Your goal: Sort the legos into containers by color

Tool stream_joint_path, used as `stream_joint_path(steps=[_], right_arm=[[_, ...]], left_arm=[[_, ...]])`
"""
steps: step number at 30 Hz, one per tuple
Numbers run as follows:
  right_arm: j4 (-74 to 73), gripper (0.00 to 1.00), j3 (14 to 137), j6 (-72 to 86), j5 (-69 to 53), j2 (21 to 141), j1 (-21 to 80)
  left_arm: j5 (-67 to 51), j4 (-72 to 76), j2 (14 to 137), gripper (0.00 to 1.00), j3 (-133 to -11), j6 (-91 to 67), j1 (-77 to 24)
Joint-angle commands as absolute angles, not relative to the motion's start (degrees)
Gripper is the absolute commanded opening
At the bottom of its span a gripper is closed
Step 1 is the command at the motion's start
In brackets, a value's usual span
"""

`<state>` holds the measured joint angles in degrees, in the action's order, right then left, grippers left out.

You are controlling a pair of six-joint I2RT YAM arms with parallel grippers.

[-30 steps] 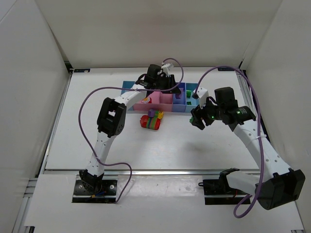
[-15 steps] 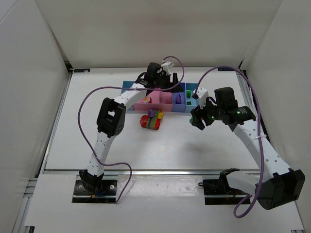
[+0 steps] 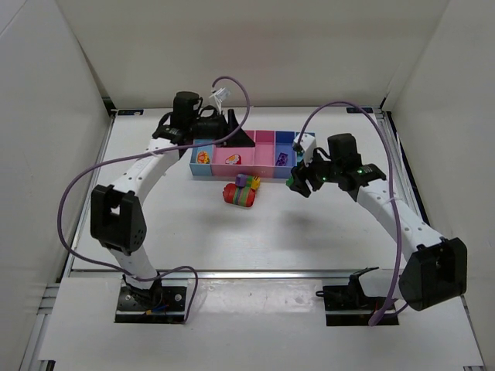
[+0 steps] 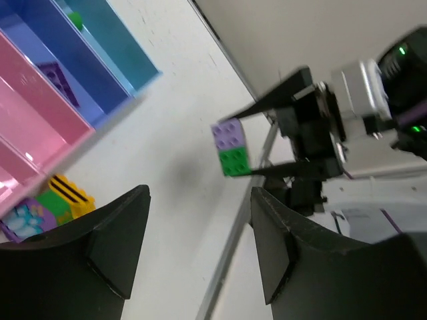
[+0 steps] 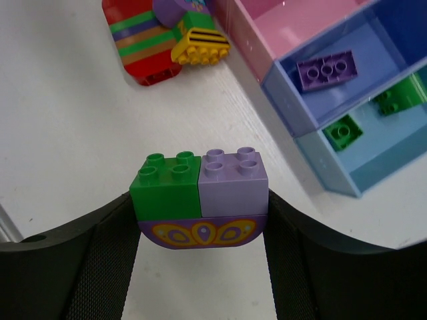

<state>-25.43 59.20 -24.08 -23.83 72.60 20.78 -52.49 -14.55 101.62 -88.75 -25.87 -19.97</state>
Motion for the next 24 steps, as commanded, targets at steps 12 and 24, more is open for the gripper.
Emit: stream_joint_path(steps=[12,24], right_arm=[[-5.54,0.00,63.19,-23.99,-29.71,76.81,28.56],[-5.54,0.00,64.42,-26.54,-28.48,78.13,32.26]], left_arm=[[-55.37,-20.48,93.96,0.78,-80.16,-25.22,-21.09],[-53.70,-18.46,96.41,0.76,-83.14,-27.60,-22.59]])
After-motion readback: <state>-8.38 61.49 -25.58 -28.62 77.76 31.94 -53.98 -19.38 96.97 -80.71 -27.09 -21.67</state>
